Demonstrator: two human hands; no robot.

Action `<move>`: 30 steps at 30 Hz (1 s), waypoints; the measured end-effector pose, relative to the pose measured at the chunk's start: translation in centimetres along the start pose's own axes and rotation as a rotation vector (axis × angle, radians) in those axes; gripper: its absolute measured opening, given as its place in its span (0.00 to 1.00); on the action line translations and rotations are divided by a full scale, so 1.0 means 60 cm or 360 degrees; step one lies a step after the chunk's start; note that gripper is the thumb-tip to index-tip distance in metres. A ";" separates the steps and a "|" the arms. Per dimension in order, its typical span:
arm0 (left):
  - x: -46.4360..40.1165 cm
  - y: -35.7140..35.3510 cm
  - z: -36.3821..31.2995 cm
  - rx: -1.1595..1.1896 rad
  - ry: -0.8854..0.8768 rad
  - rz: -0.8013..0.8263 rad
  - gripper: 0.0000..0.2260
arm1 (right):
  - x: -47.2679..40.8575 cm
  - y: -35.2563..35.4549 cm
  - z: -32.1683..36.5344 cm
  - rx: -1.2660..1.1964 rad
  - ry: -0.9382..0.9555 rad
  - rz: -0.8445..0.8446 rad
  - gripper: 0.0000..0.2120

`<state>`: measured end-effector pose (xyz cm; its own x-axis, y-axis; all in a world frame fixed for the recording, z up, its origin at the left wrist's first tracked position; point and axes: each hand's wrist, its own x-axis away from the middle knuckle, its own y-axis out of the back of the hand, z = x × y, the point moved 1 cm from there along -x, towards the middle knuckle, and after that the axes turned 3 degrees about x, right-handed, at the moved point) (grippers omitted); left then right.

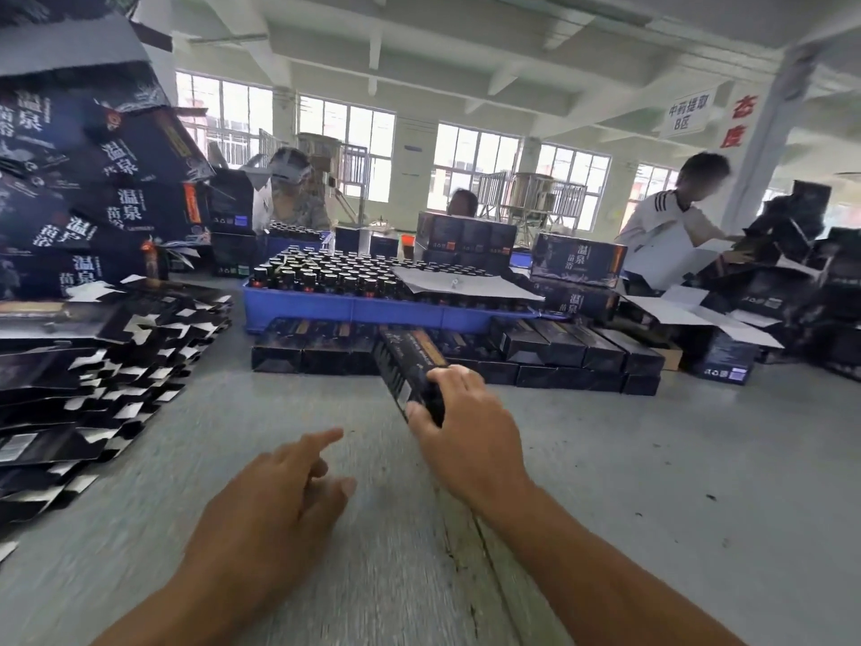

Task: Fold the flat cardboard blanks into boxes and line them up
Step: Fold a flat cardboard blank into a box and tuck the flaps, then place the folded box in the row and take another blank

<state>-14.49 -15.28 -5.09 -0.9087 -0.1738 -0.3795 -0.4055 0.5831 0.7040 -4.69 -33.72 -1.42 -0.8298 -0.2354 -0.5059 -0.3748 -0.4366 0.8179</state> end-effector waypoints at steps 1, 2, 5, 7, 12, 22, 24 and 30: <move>-0.001 -0.001 0.001 -0.0043 -0.0031 0.0036 0.22 | -0.021 0.000 -0.010 0.0070 -0.0035 -0.0011 0.23; -0.002 -0.002 0.002 -0.0061 -0.0050 0.0061 0.22 | -0.043 -0.001 -0.019 0.0142 -0.0068 -0.0023 0.24; -0.008 -0.003 0.003 -0.0101 -0.0069 0.0109 0.20 | -0.107 -0.004 -0.052 0.0315 -0.0169 -0.0031 0.24; -0.015 -0.003 0.003 -0.0145 -0.0086 0.0142 0.19 | -0.146 -0.011 -0.075 0.0361 -0.0237 0.0000 0.23; -0.030 -0.003 0.004 -0.0209 -0.0062 0.0212 0.15 | -0.221 -0.046 -0.118 0.0560 -0.0321 0.0011 0.22; -0.036 -0.004 0.006 -0.0258 -0.0033 0.0287 0.22 | -0.244 -0.082 -0.151 0.0537 -0.0305 0.0200 0.34; -0.035 -0.006 0.007 -0.0302 -0.0015 0.0332 0.19 | -0.212 -0.077 -0.125 0.0469 -0.0177 0.0193 0.34; -0.019 -0.008 -0.001 -0.0170 0.0044 0.0278 0.18 | -0.063 -0.065 -0.023 0.0213 0.0137 0.0515 0.24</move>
<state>-13.28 -15.42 -4.97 -0.9679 -0.1000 -0.2308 -0.2486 0.5192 0.8177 0.44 -32.32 -3.05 -0.8787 -0.4174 -0.2314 -0.1538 -0.2114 0.9652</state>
